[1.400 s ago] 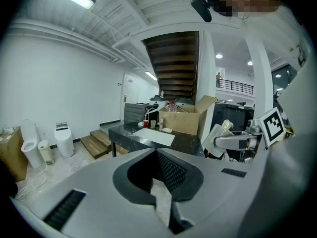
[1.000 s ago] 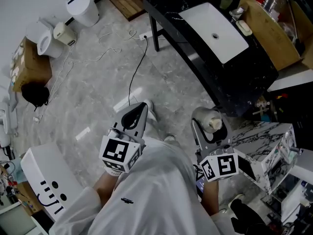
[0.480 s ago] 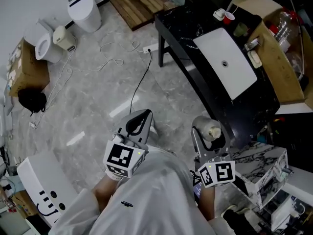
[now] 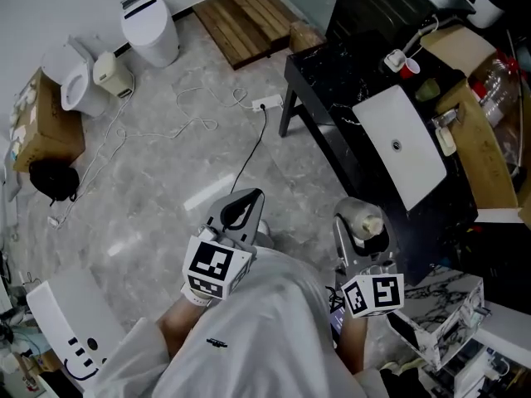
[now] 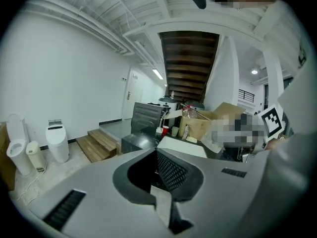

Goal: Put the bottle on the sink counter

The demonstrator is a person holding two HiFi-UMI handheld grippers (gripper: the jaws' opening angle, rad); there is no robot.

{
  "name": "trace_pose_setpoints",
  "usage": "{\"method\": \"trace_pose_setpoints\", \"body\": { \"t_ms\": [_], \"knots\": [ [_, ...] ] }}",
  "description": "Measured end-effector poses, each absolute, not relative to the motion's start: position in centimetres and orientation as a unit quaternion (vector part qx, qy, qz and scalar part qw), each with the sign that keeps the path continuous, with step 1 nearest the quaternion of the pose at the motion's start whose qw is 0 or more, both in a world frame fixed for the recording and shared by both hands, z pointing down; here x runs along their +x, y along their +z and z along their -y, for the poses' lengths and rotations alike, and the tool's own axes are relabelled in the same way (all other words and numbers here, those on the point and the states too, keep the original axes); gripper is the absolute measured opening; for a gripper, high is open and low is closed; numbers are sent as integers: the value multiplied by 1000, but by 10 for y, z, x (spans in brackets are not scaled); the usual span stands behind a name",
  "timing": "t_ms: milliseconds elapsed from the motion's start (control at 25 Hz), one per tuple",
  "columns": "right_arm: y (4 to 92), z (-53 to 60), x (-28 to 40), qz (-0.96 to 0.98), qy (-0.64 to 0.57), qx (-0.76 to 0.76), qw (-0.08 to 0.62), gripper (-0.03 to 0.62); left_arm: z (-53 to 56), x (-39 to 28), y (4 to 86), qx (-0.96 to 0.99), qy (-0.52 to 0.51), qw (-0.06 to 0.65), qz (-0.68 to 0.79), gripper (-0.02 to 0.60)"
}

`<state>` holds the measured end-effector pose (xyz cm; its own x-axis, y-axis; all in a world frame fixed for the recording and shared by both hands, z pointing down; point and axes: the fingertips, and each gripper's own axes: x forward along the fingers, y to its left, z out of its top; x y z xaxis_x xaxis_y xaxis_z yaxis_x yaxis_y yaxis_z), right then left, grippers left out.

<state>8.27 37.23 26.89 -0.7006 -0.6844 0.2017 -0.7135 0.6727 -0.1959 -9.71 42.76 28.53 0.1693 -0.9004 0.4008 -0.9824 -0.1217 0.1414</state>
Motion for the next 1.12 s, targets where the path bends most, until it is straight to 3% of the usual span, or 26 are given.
{"method": "trace_pose_setpoints", "body": {
  "t_ms": [1120],
  "knots": [
    [291,-221,18,904,127,403,71,342,-261,-161,295,771,130,192,593,6]
  ]
}}
